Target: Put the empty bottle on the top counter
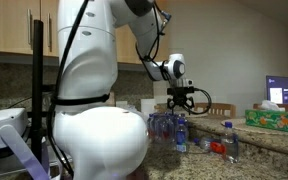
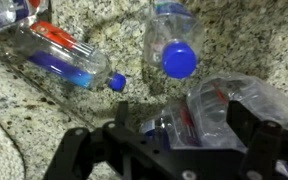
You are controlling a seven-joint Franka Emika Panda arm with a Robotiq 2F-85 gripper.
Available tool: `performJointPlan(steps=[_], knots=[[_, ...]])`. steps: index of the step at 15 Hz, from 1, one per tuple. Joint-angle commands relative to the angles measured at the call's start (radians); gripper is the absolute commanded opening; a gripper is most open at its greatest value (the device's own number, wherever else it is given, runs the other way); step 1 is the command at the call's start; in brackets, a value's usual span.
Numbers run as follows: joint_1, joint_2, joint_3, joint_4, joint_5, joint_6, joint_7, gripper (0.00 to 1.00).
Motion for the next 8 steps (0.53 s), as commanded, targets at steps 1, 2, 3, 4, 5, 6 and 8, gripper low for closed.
performJointPlan(steps=[1,2,3,4,5,6,8], knots=[[-0.030,0.161,0.003,0.132,-0.023,-0.044,-0.002,1.00],[-0.036,0.184,0.002,0.153,-0.021,-0.067,0.002,1.00],[-0.038,0.208,0.003,0.185,-0.031,-0.102,0.017,1.00],[-0.042,0.217,0.003,0.203,-0.029,-0.133,0.016,1.00],[-0.044,0.227,0.006,0.228,-0.025,-0.169,0.016,1.00],[-0.044,0.220,0.007,0.234,-0.027,-0.192,0.020,1.00],[-0.041,0.205,0.009,0.240,-0.030,-0.246,0.023,1.00]])
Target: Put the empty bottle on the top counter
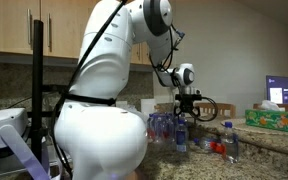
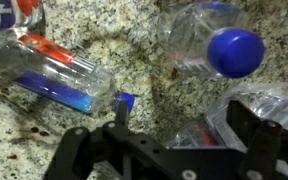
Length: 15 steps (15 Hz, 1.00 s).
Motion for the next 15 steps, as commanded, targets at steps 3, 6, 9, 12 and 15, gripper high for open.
performJointPlan(steps=[3,6,9,12,15], knots=[[-0.009,-0.034,0.013,0.002,-0.030,-0.144,0.029,1.00],[-0.011,-0.050,0.010,-0.036,-0.031,-0.156,0.032,1.00],[-0.013,-0.056,0.014,-0.069,-0.012,-0.115,0.018,0.99],[-0.010,-0.079,0.016,-0.100,-0.021,-0.109,0.023,0.69],[-0.006,-0.109,0.018,-0.126,-0.031,-0.098,0.030,0.49]])
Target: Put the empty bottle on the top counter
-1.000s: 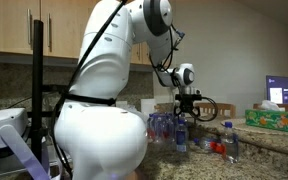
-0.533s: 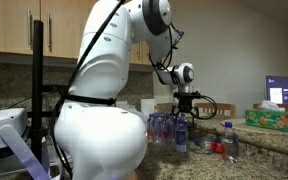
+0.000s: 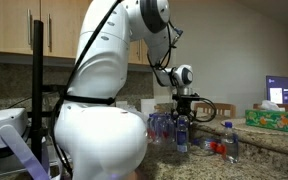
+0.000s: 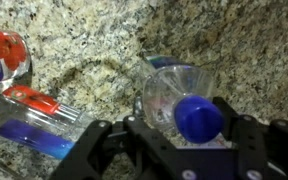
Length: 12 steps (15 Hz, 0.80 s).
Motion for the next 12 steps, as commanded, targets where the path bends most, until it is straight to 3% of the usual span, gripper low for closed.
performJointPlan(steps=[1,5,10,12], knots=[[-0.003,-0.086,0.015,-0.083,-0.040,0.042,0.037,0.42],[0.007,-0.137,0.025,-0.122,-0.100,0.053,0.073,0.19],[0.003,-0.161,0.035,-0.124,-0.122,0.025,0.095,0.16],[0.000,-0.172,0.031,-0.117,-0.156,0.086,0.114,0.15]])
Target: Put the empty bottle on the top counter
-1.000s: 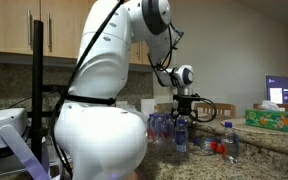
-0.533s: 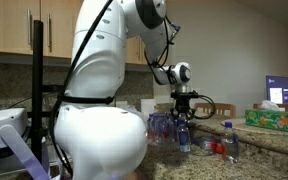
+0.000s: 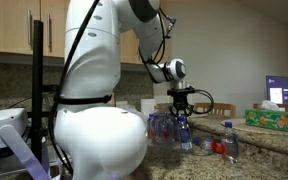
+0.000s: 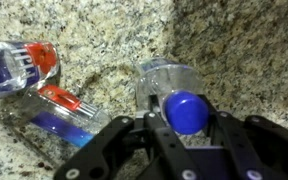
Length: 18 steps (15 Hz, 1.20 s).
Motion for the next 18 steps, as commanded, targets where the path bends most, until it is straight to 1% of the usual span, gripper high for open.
performJointPlan(steps=[1,2,4,5,8,9,10,11,13,16,17,18], knots=[[-0.012,-0.019,-0.004,0.021,-0.012,0.050,0.017,0.15],[-0.014,-0.004,-0.006,0.052,0.003,0.031,0.008,0.15],[-0.013,0.030,-0.007,0.145,-0.006,-0.039,0.011,0.15],[-0.010,0.059,-0.006,0.211,-0.011,-0.092,0.008,0.15],[0.007,0.136,0.002,0.379,-0.066,-0.199,0.058,0.15],[0.014,0.168,0.002,0.444,-0.099,-0.210,0.073,0.15],[0.018,0.195,-0.003,0.487,-0.141,-0.184,0.103,0.15],[0.015,0.232,-0.007,0.532,-0.127,-0.161,0.106,0.15],[0.024,0.293,-0.014,0.624,-0.155,-0.137,0.135,0.15],[0.026,0.386,-0.026,0.770,-0.136,-0.134,0.161,0.15],[0.016,0.426,-0.026,0.834,-0.098,-0.153,0.145,0.15],[0.020,0.461,-0.030,0.892,-0.093,-0.172,0.153,0.15]])
